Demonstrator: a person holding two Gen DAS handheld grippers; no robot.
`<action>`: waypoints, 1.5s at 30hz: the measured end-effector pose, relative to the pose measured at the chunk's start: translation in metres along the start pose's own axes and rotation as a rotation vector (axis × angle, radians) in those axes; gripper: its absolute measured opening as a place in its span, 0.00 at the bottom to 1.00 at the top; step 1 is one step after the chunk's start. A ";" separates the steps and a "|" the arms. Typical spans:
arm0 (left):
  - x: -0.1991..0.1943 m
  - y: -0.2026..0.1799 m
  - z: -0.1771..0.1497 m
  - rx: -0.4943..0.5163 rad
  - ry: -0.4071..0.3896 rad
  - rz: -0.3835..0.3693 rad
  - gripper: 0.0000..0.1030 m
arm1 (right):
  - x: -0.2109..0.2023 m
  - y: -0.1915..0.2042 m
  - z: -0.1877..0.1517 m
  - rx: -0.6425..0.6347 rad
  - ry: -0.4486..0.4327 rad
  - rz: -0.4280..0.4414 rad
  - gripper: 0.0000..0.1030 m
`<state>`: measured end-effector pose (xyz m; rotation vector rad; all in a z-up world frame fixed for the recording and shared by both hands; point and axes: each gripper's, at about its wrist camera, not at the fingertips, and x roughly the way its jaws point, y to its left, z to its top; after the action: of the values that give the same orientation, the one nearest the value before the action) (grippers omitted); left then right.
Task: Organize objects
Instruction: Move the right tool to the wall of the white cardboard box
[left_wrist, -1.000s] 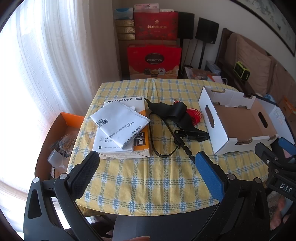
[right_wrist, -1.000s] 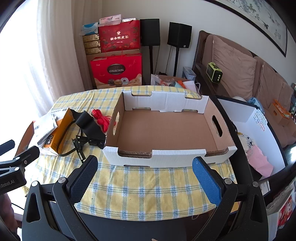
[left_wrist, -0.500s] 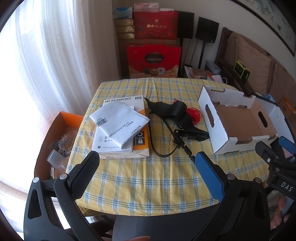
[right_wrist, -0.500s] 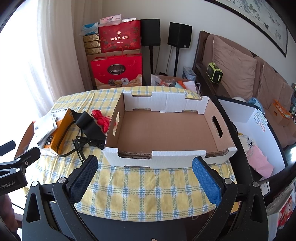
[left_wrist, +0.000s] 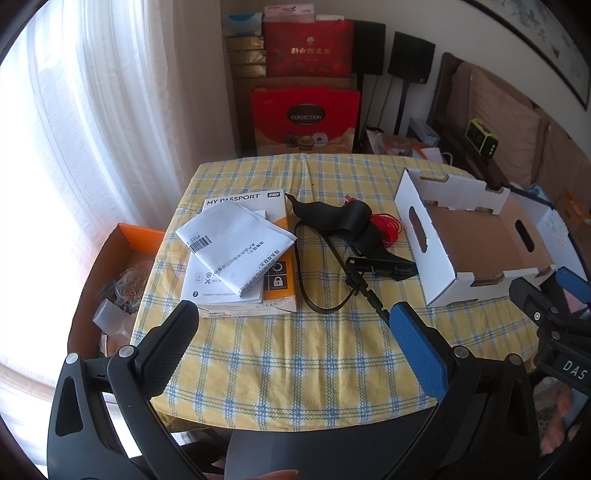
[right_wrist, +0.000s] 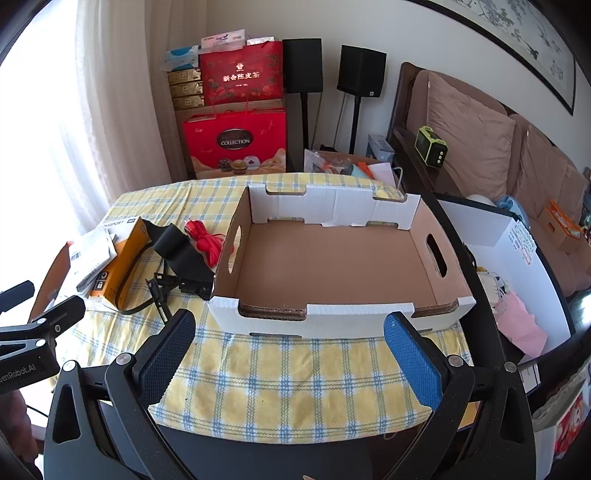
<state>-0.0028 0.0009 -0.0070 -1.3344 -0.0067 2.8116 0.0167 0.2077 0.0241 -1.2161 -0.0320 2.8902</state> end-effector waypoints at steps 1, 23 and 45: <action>0.000 0.000 0.000 0.000 0.000 0.000 1.00 | 0.000 0.000 0.000 0.000 0.000 0.000 1.00; 0.014 0.054 0.014 -0.060 -0.016 -0.008 1.00 | 0.013 -0.082 0.011 0.106 0.012 -0.085 1.00; 0.061 0.100 0.036 -0.096 0.074 -0.016 1.00 | 0.073 -0.188 0.037 0.131 0.101 -0.221 1.00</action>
<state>-0.0719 -0.0969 -0.0326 -1.4503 -0.1513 2.7794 -0.0610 0.3957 0.0014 -1.2473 0.0210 2.5959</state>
